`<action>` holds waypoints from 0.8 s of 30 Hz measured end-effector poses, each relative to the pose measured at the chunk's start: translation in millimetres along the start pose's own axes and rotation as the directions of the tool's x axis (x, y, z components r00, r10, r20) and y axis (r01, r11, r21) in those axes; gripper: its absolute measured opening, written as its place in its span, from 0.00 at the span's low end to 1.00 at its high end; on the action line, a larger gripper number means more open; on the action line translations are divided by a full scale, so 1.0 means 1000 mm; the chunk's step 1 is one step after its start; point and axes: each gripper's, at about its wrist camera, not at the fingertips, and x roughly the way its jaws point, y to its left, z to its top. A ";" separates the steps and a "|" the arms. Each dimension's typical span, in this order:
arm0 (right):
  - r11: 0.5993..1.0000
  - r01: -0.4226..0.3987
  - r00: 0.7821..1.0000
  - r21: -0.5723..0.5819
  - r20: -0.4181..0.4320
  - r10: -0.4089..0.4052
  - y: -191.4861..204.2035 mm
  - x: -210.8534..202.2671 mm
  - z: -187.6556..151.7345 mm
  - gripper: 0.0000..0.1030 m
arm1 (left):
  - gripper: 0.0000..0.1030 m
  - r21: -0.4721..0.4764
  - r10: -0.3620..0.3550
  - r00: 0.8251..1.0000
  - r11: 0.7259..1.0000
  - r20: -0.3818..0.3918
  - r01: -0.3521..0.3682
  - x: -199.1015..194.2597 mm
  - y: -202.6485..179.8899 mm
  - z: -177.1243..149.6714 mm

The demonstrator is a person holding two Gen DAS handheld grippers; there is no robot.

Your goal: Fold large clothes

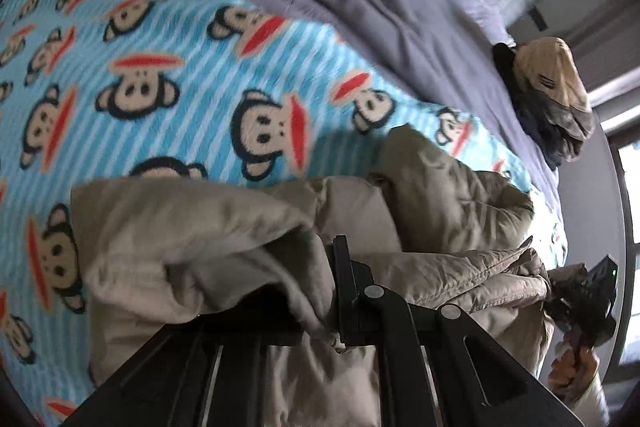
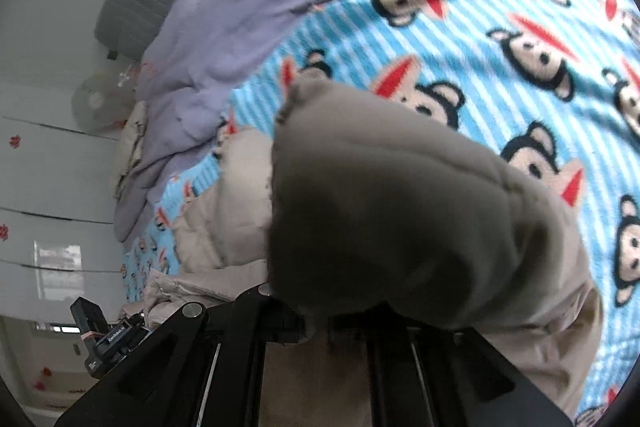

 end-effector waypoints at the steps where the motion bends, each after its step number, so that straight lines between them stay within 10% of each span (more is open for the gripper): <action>1: 1.000 -0.004 1.000 0.011 -0.001 0.004 -0.004 0.006 0.000 0.09 | 0.12 -0.004 0.004 1.000 1.000 -0.003 -0.004 0.002 0.001 0.001; 5: 0.999 -0.022 1.000 0.036 -0.002 0.022 -0.011 0.012 0.001 0.10 | 0.21 0.024 0.032 0.999 0.999 0.009 -0.032 -0.008 -0.007 0.002; 8: 1.000 -0.022 1.000 0.017 -0.003 0.022 -0.007 0.004 0.002 0.17 | 0.96 0.084 0.095 0.990 0.991 0.103 -0.104 -0.037 -0.017 -0.001; 9: 1.000 -0.020 1.000 0.012 -0.001 0.020 -0.005 0.000 0.002 0.20 | 1.00 0.105 0.115 0.982 0.986 0.151 -0.132 -0.051 -0.020 -0.002; 13: 0.999 -0.036 0.998 -0.014 0.043 0.037 0.006 -0.024 0.003 0.71 | 0.99 0.174 0.144 0.963 0.967 0.228 -0.186 -0.081 -0.030 -0.002; 14: 0.999 -0.031 0.997 -0.035 0.068 0.033 0.011 -0.032 0.001 0.71 | 0.99 0.189 0.142 0.961 0.964 0.236 -0.189 -0.084 -0.031 -0.002; 16: 0.994 -0.031 0.994 -0.102 0.099 0.041 0.026 -0.044 -0.008 0.62 | 0.96 0.229 0.146 0.959 0.952 0.244 -0.203 -0.081 -0.036 -0.003; 19: 0.965 0.012 0.999 -0.263 0.051 0.001 0.058 -0.031 -0.023 0.23 | 0.68 0.267 0.172 0.966 0.938 0.193 -0.220 -0.049 -0.043 -0.004; 22: 0.919 0.048 0.998 -0.391 -0.005 -0.055 0.077 0.005 -0.042 0.18 | 0.51 0.278 0.204 0.961 0.927 0.184 -0.250 -0.013 -0.050 -0.006; 24: 0.894 0.105 0.994 -0.436 0.011 -0.112 0.080 0.027 -0.045 0.18 | 0.51 0.297 0.283 0.928 0.889 0.241 -0.348 0.004 -0.053 -0.006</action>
